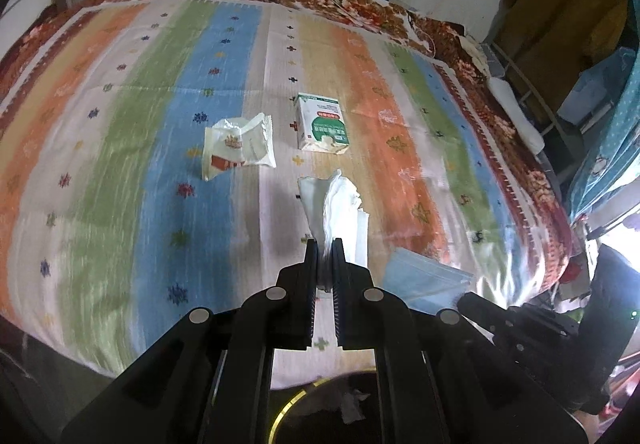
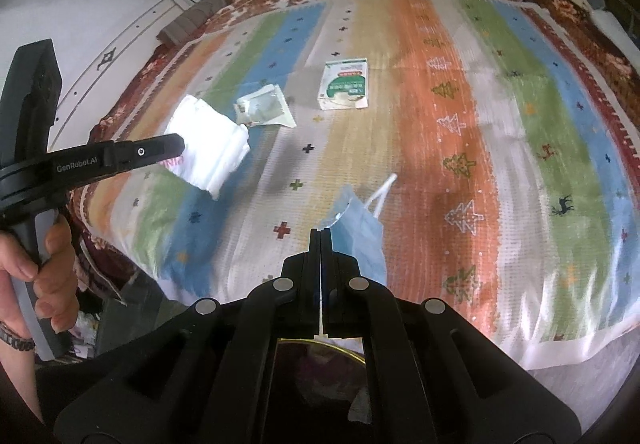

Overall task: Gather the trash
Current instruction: 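Carry the tissue and face mask in both grippers over the bin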

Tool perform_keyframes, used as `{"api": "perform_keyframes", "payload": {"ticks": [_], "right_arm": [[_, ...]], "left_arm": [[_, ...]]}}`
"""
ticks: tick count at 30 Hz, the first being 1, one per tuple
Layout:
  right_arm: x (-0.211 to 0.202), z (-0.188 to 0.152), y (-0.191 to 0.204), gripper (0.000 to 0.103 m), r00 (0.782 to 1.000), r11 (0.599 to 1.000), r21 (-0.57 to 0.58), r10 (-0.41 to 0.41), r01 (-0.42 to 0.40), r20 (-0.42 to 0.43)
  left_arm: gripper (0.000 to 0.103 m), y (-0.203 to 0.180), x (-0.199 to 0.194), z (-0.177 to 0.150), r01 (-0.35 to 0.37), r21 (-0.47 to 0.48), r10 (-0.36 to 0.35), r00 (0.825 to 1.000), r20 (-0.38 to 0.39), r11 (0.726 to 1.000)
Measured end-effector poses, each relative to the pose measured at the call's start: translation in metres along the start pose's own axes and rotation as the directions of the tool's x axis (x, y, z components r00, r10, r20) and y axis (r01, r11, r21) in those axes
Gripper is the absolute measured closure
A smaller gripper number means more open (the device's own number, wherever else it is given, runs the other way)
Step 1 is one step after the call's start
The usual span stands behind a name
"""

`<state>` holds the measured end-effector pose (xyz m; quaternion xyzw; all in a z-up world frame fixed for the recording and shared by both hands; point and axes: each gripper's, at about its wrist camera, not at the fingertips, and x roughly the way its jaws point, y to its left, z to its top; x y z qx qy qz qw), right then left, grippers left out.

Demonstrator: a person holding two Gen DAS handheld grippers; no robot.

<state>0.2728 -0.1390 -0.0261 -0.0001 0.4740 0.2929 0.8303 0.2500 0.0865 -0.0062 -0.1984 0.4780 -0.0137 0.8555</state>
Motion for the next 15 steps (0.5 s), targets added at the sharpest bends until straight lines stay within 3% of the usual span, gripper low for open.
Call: {"api": "perform_keyframes", "payload": {"ticks": [15], "right_arm": [[-0.049, -0.024, 0.020, 0.103, 0.998, 0.999, -0.054, -0.002, 0.006, 0.069]], "left_arm": [[0.097, -0.022, -0.040, -0.046, 0.060, 0.014, -0.061, 0.998, 0.021, 0.998]]}}
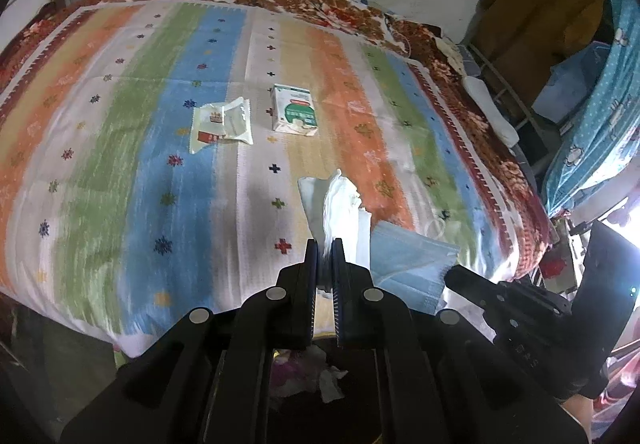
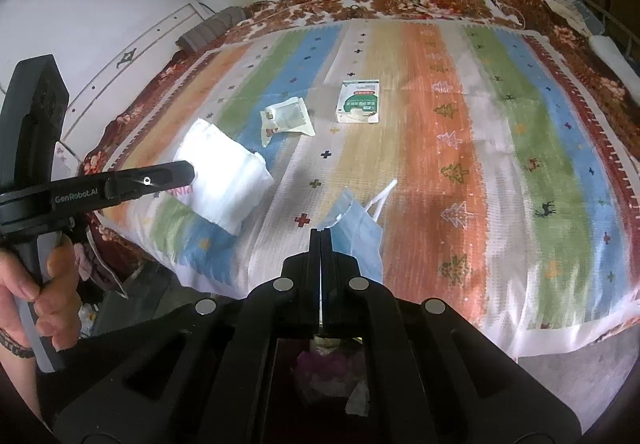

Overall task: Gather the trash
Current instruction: 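Carry the tissue and face mask in both grippers over the bin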

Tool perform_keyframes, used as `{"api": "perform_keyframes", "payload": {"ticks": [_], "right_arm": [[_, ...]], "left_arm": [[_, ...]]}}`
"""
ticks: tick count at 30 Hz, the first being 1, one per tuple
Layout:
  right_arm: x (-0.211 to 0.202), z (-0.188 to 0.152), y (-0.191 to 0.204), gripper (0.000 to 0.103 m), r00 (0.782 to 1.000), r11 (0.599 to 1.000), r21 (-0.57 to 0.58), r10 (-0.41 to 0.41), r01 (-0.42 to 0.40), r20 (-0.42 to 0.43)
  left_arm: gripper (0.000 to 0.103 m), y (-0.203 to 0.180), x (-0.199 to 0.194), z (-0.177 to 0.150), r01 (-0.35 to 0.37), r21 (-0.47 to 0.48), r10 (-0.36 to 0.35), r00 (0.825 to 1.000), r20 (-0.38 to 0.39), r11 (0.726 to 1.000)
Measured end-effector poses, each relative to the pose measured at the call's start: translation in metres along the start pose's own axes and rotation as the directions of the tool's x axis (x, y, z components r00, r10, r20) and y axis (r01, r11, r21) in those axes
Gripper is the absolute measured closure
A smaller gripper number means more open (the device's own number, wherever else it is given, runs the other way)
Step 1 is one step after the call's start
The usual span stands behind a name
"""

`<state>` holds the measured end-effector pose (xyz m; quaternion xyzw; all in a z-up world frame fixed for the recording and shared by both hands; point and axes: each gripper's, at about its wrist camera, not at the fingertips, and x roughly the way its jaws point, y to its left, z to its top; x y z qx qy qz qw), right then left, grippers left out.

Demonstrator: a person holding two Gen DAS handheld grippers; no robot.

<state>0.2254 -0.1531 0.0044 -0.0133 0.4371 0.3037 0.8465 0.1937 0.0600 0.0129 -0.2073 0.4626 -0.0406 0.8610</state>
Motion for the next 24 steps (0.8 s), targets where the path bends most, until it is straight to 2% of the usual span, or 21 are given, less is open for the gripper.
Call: {"api": "perform_keyframes", "payload": {"ticks": [16, 24], "right_arm": [[-0.042, -0.031, 0.016, 0.103, 0.998, 0.998, -0.065, -0.005, 0.008, 0.056], [-0.053, -0.052, 0.028, 0.103, 0.997, 0.993, -0.109, -0.028, 0.035, 0.067]], "left_arm": [[0.097, -0.016, -0.034, -0.046, 0.055, 0.020, -0.055, 0.998, 0.028, 0.998], [0.097, -0.021, -0.036, -0.071, 0.033, 0.032, -0.033, 0.999, 0.012, 0.999]]}}
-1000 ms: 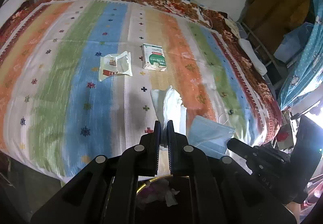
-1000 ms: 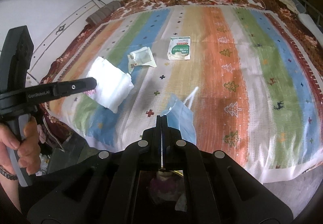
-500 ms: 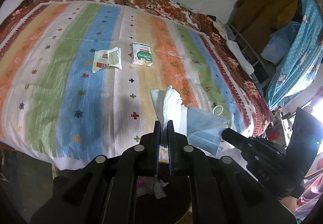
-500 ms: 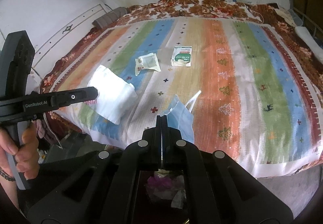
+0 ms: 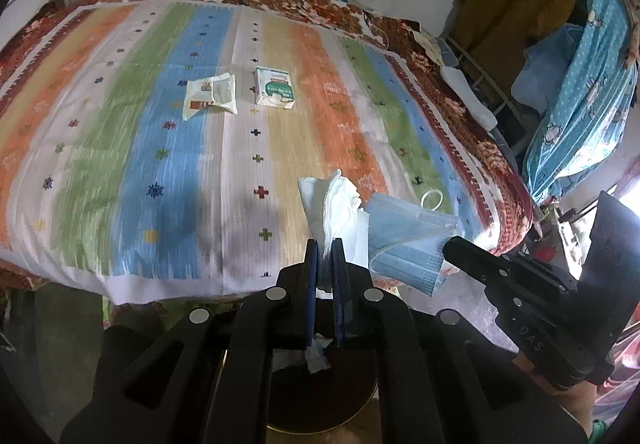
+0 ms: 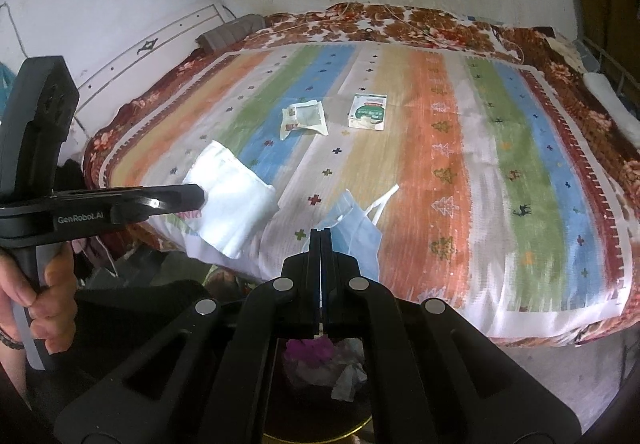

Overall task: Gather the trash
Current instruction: 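Carry the tissue and face mask in both grippers over the bin, then open left gripper to drop the tissue while right gripper drops the mask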

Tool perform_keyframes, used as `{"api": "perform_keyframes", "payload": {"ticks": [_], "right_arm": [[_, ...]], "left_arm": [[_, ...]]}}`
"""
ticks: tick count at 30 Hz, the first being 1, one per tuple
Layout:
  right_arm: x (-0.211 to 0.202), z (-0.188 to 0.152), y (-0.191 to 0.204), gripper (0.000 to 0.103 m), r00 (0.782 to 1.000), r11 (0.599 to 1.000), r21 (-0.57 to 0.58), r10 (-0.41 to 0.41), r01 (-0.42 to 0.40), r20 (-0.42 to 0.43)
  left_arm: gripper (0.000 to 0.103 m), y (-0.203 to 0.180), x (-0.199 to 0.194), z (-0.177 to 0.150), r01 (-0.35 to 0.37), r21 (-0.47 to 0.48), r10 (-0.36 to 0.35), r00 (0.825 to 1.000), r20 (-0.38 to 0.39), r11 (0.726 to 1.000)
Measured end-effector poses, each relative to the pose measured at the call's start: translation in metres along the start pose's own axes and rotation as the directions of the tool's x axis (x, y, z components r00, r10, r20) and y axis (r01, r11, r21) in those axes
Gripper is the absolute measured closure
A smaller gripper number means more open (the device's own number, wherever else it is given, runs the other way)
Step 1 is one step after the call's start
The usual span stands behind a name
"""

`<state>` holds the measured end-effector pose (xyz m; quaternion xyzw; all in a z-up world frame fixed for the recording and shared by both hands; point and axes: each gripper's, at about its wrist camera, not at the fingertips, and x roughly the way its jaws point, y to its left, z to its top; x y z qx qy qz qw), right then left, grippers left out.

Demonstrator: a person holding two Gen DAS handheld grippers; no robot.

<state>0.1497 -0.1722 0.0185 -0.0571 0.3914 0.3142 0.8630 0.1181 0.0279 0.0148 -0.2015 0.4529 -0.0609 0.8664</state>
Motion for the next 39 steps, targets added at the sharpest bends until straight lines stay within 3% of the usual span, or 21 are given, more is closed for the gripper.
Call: {"api": "perform_keyframes", "payload": {"ticks": [10, 21, 28, 34, 37, 39], "right_arm": [[-0.004, -0.031, 0.007, 0.103, 0.999, 1.000, -0.012, 0.010, -0.010, -0.044], [0.013, -0.067, 0.010, 0.103, 0.987, 1.000, 0.007, -0.003, 0.004, -0.162], [0.031, -0.087, 0.006, 0.103, 0.965, 0.998, 0.062, 0.004, 0.013, -0.264], [0.048, -0.097, -0.004, 0.102, 0.938, 0.990, 0.143, 0.040, 0.010, -0.344], [0.059, -0.104, -0.007, 0.096, 0.919, 0.983, 0.185, 0.069, 0.005, -0.388], [0.062, -0.106, -0.010, 0.079, 0.917, 0.981, 0.195, 0.056, 0.023, -0.394]], "left_arm": [[0.097, -0.006, 0.007, -0.035, -0.020, 0.029, 0.022, 0.998, -0.053, 0.999], [0.097, 0.001, 0.022, -0.066, -0.062, -0.001, 0.061, 0.988, -0.138, 0.998], [0.097, 0.002, 0.045, -0.080, -0.084, -0.015, 0.079, 0.971, -0.225, 0.996], [0.096, 0.004, 0.054, -0.085, -0.107, -0.013, 0.100, 0.962, -0.252, 0.994], [0.085, 0.010, 0.065, -0.087, -0.111, -0.040, 0.095, 0.952, -0.290, 0.993], [0.073, 0.014, 0.070, -0.087, -0.120, -0.059, 0.096, 0.947, -0.305, 0.991]]}}
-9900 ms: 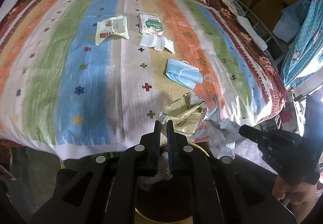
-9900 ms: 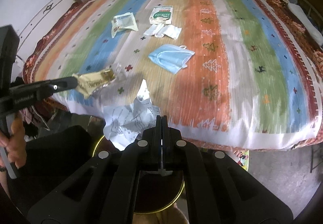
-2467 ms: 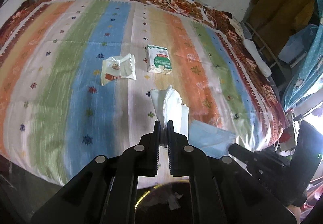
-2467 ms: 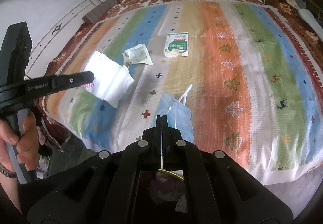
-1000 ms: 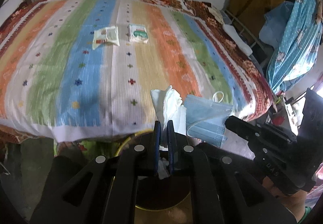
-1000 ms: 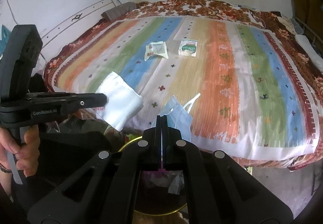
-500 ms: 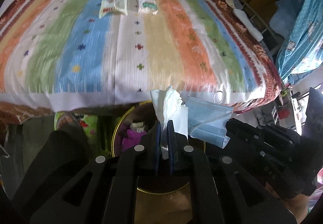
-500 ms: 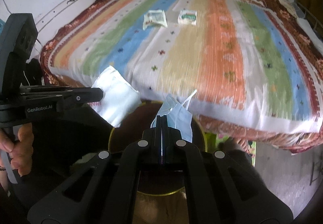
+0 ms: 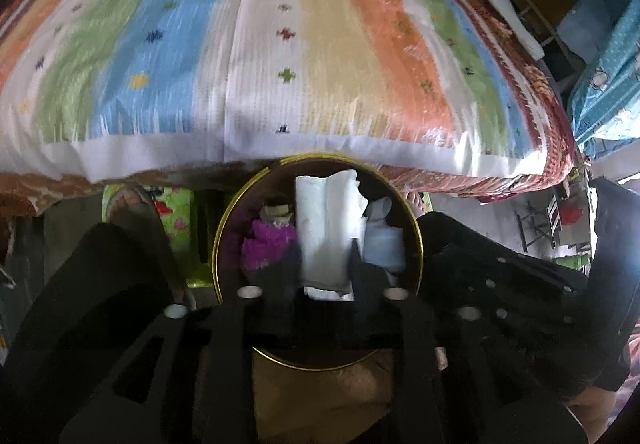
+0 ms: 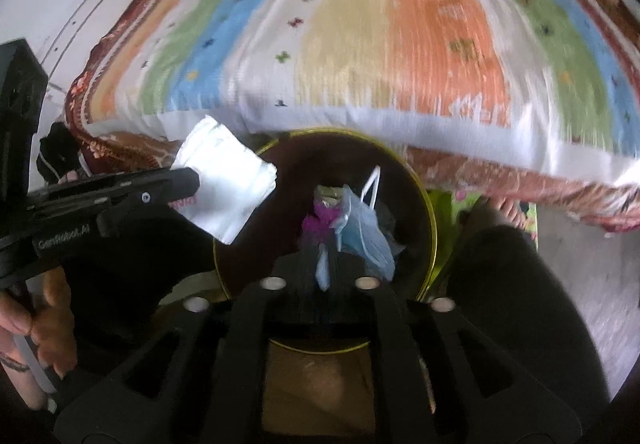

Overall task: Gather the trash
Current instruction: 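Open left gripper to drop the tissue while right gripper drops the mask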

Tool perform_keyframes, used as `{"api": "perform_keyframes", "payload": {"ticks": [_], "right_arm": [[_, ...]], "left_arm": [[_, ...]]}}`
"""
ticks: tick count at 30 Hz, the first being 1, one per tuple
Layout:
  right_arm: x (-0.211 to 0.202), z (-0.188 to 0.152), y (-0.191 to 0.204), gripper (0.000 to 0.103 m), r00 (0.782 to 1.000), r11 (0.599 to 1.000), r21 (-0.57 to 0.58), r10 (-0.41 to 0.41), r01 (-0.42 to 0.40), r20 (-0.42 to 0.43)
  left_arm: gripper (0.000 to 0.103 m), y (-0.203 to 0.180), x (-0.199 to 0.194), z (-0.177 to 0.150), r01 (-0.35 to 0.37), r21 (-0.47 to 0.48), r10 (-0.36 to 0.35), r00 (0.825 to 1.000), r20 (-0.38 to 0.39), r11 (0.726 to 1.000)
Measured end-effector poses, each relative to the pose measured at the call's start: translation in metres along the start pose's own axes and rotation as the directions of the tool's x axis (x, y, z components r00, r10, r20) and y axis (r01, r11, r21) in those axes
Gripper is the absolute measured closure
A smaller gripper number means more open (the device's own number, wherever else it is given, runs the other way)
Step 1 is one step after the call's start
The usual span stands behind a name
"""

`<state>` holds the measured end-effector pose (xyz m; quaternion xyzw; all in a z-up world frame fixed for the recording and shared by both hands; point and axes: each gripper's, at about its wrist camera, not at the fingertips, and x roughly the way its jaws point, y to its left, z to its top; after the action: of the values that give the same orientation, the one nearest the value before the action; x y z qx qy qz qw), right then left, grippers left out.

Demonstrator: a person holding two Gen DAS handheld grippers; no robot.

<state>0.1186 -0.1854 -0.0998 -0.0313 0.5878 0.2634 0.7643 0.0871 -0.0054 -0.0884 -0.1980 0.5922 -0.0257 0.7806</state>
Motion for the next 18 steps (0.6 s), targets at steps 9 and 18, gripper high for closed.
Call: {"api": "perform_keyframes", "payload": {"ticks": [9, 18], "right_arm": [[-0.009, 0.018, -0.004, 0.063, 0.997, 1.000, 0.012, -0.029, 0.028, 0.068], [-0.028, 0.058, 0.006, 0.048, 0.981, 0.995, -0.049, -0.080, 0.091, 0.179]], "left_arm": [[0.059, 0.016, -0.023, 0.019, -0.020, -0.046, 0.024, 0.996, 0.084, 0.999], [0.045, 0.032, -0.046, 0.061, -0.085, -0.076, 0.096, 0.983, 0.159, 0.993]]}}
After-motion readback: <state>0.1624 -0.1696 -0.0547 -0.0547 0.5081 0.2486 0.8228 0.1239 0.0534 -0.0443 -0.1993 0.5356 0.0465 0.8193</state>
